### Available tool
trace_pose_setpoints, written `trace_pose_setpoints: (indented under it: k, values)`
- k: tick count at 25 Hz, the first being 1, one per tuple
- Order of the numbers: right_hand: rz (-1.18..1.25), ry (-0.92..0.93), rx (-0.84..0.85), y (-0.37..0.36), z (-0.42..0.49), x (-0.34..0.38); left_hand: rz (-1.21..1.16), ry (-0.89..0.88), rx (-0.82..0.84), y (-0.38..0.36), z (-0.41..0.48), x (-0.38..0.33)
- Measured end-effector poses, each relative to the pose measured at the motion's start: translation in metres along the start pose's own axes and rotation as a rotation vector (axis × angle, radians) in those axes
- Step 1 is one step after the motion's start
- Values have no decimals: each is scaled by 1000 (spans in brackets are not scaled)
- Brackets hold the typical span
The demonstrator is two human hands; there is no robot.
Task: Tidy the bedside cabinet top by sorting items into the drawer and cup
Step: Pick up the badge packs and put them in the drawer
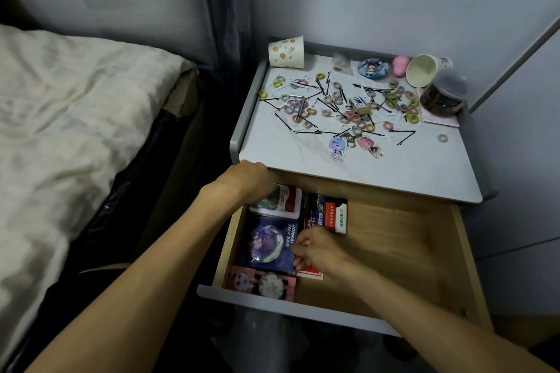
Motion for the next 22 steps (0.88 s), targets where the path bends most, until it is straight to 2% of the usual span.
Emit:
trace_pose_setpoints:
  k: [8,14,19,21,22]
  values:
    - [-268,187,-105,-4,8,5,51,-19,6,0,1,-1]
    - [-368,335,-118,-5,14,3,95,3,-21,-1,3,2]
    - [-365,369,-138,4,15,15,181,10,-180,10,0,1]
    - [-335,401,-144,20,9,27,102,-10,-253,19,-3,-5]
    - [-315,411,-145,32,6,33,-40,-21,-255,22,-4,-9]
Point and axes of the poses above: each hand's wrist, its own z-axis towards the middle knuckle, its own y-axis out of the back of the hand, x = y × z, the point moved 4 cm from there along z, towards the middle knuckle, and after that the axes turned 13 degrees about -x, right-handed, at the moved point
